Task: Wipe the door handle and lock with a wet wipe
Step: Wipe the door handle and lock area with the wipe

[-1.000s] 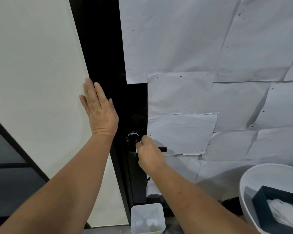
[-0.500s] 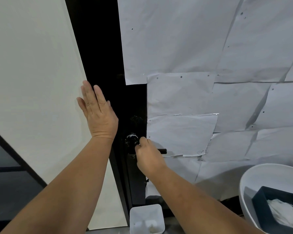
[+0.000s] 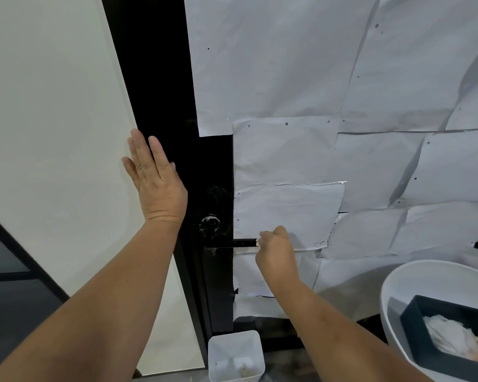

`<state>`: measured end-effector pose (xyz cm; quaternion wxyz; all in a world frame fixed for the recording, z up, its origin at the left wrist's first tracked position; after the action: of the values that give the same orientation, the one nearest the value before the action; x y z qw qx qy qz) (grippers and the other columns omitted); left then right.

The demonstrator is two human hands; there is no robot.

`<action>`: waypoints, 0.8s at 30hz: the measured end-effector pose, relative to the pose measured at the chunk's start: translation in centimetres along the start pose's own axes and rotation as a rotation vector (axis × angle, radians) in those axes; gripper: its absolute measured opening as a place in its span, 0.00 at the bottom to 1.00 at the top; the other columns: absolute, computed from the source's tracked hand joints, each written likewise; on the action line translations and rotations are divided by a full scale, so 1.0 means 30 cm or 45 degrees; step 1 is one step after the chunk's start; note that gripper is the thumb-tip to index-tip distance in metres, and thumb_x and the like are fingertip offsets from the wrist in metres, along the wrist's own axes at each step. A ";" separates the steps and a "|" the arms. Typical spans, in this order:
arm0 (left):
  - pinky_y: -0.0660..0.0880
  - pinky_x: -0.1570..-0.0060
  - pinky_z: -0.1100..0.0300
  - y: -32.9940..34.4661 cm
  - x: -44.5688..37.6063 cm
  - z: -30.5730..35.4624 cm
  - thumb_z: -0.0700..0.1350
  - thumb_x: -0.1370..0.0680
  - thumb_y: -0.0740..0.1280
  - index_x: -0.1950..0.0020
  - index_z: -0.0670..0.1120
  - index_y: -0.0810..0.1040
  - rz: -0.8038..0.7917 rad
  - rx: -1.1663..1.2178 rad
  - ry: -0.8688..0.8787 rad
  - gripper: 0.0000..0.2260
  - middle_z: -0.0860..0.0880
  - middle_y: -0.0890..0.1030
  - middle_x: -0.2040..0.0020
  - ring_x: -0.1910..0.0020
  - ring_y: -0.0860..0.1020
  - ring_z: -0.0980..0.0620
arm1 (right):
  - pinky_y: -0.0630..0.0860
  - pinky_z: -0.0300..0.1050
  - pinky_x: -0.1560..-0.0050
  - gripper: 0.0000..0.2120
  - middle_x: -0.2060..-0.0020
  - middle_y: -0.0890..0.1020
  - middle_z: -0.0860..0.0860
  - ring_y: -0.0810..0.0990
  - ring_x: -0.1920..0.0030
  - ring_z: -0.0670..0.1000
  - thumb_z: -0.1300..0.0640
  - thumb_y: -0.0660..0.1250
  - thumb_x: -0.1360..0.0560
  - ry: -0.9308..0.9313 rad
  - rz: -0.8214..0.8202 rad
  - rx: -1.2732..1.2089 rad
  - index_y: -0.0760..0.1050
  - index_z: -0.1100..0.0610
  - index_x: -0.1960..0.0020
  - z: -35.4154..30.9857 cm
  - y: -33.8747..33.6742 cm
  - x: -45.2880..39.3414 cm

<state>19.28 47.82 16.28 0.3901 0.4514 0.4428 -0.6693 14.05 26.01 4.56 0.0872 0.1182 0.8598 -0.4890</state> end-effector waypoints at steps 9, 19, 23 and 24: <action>0.47 0.26 0.41 0.004 0.003 -0.005 0.37 0.17 0.53 0.26 0.35 0.49 0.000 0.007 -0.015 0.22 0.28 0.58 0.27 0.26 0.55 0.33 | 0.70 0.45 0.63 0.08 0.66 0.76 0.55 0.75 0.64 0.54 0.68 0.61 0.27 1.107 0.151 -1.352 0.76 0.61 0.62 0.077 0.104 0.030; 0.47 0.26 0.41 0.007 0.005 -0.012 0.37 0.17 0.53 0.26 0.35 0.50 0.032 0.025 -0.004 0.22 0.29 0.58 0.27 0.26 0.56 0.33 | 0.80 0.39 0.68 0.11 0.60 0.76 0.60 0.75 0.68 0.51 0.74 0.56 0.23 1.472 -0.078 -2.098 0.73 0.69 0.44 -0.094 0.139 0.051; 0.49 0.26 0.40 0.011 0.013 -0.016 0.36 0.18 0.54 0.24 0.37 0.46 0.060 0.038 0.025 0.25 0.32 0.54 0.27 0.26 0.56 0.34 | 0.80 0.42 0.59 0.07 0.58 0.77 0.61 0.76 0.64 0.52 0.74 0.57 0.23 1.253 -0.438 -1.996 0.73 0.69 0.51 -0.170 0.093 0.089; 0.48 0.26 0.41 0.014 0.020 -0.017 0.36 0.18 0.54 0.23 0.39 0.42 0.052 0.027 0.035 0.28 0.33 0.53 0.27 0.25 0.55 0.35 | 0.80 0.42 0.57 0.07 0.58 0.78 0.61 0.77 0.64 0.52 0.73 0.58 0.23 1.143 -0.532 -1.911 0.74 0.69 0.52 -0.196 0.077 0.090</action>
<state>19.64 48.10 15.50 0.3927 0.4736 0.4318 -0.6596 11.93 32.53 4.92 -0.2936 0.0512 0.9101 0.2878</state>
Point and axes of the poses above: each hand's wrist, its own x-axis away from the middle knuckle, its own y-axis out of the palm, z = x × y, the point moved 4 cm from there along -x, towards the middle knuckle
